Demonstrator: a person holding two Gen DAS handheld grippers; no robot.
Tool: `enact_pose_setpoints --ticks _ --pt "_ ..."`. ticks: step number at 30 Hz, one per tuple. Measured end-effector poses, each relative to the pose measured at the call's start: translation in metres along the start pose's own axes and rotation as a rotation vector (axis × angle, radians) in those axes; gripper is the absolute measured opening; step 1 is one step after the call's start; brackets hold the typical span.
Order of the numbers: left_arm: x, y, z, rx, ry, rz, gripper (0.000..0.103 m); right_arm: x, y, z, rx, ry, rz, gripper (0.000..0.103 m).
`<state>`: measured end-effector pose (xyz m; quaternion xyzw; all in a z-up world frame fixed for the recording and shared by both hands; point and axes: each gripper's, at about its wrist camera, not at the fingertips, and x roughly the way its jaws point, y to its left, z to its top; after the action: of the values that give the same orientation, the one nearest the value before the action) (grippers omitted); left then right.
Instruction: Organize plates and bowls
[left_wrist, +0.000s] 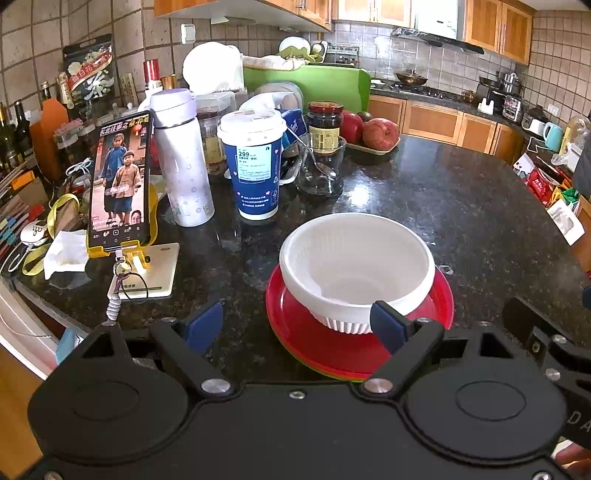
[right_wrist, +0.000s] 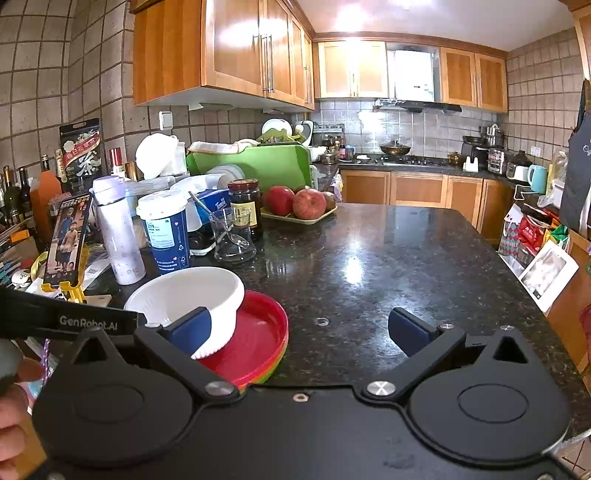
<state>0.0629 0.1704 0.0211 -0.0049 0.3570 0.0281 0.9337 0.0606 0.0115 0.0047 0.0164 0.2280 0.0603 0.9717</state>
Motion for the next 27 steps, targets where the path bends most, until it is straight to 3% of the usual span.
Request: enact_pose_setpoints --ticks 27 --pt "-0.014 -0.017 -0.009 0.01 -0.002 0.019 0.087 -0.01 -0.008 -0.003 -0.005 -0.013 -0.009 0.103"
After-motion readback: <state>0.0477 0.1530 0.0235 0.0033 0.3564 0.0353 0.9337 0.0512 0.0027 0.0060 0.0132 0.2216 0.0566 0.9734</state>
